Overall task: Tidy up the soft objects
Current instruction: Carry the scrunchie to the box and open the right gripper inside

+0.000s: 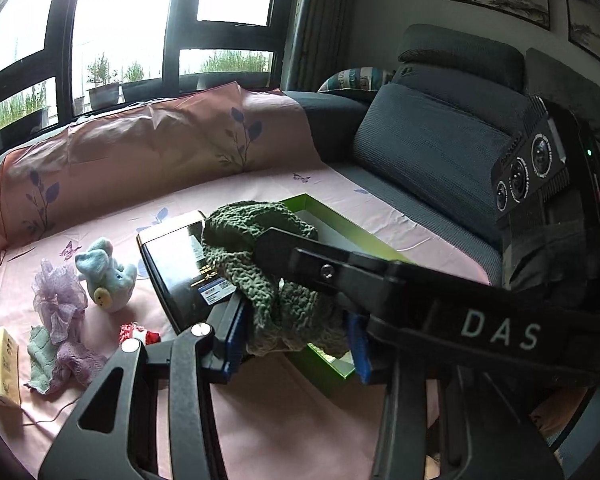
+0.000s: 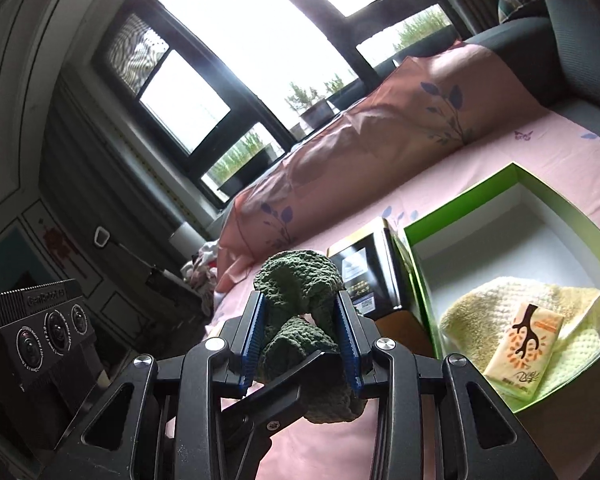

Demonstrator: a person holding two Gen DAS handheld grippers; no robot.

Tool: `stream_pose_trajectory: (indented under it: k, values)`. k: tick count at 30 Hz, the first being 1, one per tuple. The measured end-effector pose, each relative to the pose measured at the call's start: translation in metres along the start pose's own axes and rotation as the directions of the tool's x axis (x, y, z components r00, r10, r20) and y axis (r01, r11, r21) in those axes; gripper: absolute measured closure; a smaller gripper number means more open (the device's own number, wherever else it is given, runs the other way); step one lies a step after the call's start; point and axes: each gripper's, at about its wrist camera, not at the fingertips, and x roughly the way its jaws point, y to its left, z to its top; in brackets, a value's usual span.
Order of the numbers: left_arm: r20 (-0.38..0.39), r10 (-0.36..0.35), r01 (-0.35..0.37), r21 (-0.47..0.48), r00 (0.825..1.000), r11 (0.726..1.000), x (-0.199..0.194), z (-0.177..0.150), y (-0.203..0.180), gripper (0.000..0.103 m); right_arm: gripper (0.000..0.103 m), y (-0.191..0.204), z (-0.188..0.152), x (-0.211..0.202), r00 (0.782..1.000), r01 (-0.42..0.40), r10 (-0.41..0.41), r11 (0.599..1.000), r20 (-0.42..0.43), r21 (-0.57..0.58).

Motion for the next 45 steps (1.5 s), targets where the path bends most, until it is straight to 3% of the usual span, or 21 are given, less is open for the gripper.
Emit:
stream_pose_trajectory:
  k: [3, 7, 17, 25, 33, 37, 39, 42, 44, 45]
  values:
    - [-0.017, -0.017, 0.017, 0.023, 1.0, 1.0, 0.017, 0.004, -0.012, 0.062, 0.065, -0.017, 0.003, -0.013, 0.998, 0.047, -0.048, 0.998, 0.039, 0.039]
    - [-0.045, -0.059, 0.06, 0.021, 0.997, 0.998, 0.037, 0.008, -0.022, 0.062, 0.065, -0.043, 0.007, -0.023, 0.996, 0.043, -0.05, 0.995, 0.077, 0.096]
    - [-0.163, -0.125, 0.124, -0.021, 0.979, 0.992, 0.095, 0.012, -0.047, 0.062, 0.065, -0.103, 0.009, -0.031, 0.988, 0.106, -0.132, 0.959, 0.084, 0.264]
    - [-0.236, -0.102, 0.105, -0.001, 0.966, 0.994, 0.129, 0.01, -0.062, 0.06, 0.065, -0.135, 0.007, -0.035, 0.961, 0.238, -0.272, 0.909, 0.055, 0.343]
    - [-0.28, -0.1, 0.089, -0.053, 0.955, 0.995, 0.148, 0.006, -0.058, 0.059, 0.065, -0.148, 0.005, -0.035, 0.94, 0.307, -0.341, 0.872, 0.024, 0.381]
    - [-0.26, -0.084, 0.068, -0.068, 0.962, 0.995, 0.142, 0.006, -0.054, 0.044, 0.065, -0.145, 0.006, -0.04, 0.93, 0.324, -0.365, 0.868, 0.042, 0.377]
    - [-0.248, -0.085, 0.067, -0.081, 0.965, 0.994, 0.136, 0.007, -0.051, 0.029, 0.065, -0.141, 0.006, -0.044, 0.926, 0.328, -0.374, 0.869, 0.056, 0.371]
    - [-0.226, -0.075, 0.053, -0.102, 0.971, 0.993, 0.122, 0.01, -0.044, 0.022, 0.062, -0.132, 0.008, -0.048, 0.922, 0.326, -0.378, 0.876, 0.087, 0.356]
    - [-0.205, -0.067, 0.045, -0.11, 0.976, 0.993, 0.111, 0.012, -0.04, 0.019, 0.036, -0.121, 0.01, -0.05, 0.916, 0.335, -0.387, 0.886, 0.11, 0.322]
    - [-0.193, -0.067, 0.045, -0.114, 0.979, 0.992, 0.104, 0.013, -0.037, 0.016, 0.031, -0.115, 0.01, -0.051, 0.913, 0.334, -0.387, 0.892, 0.132, 0.305]
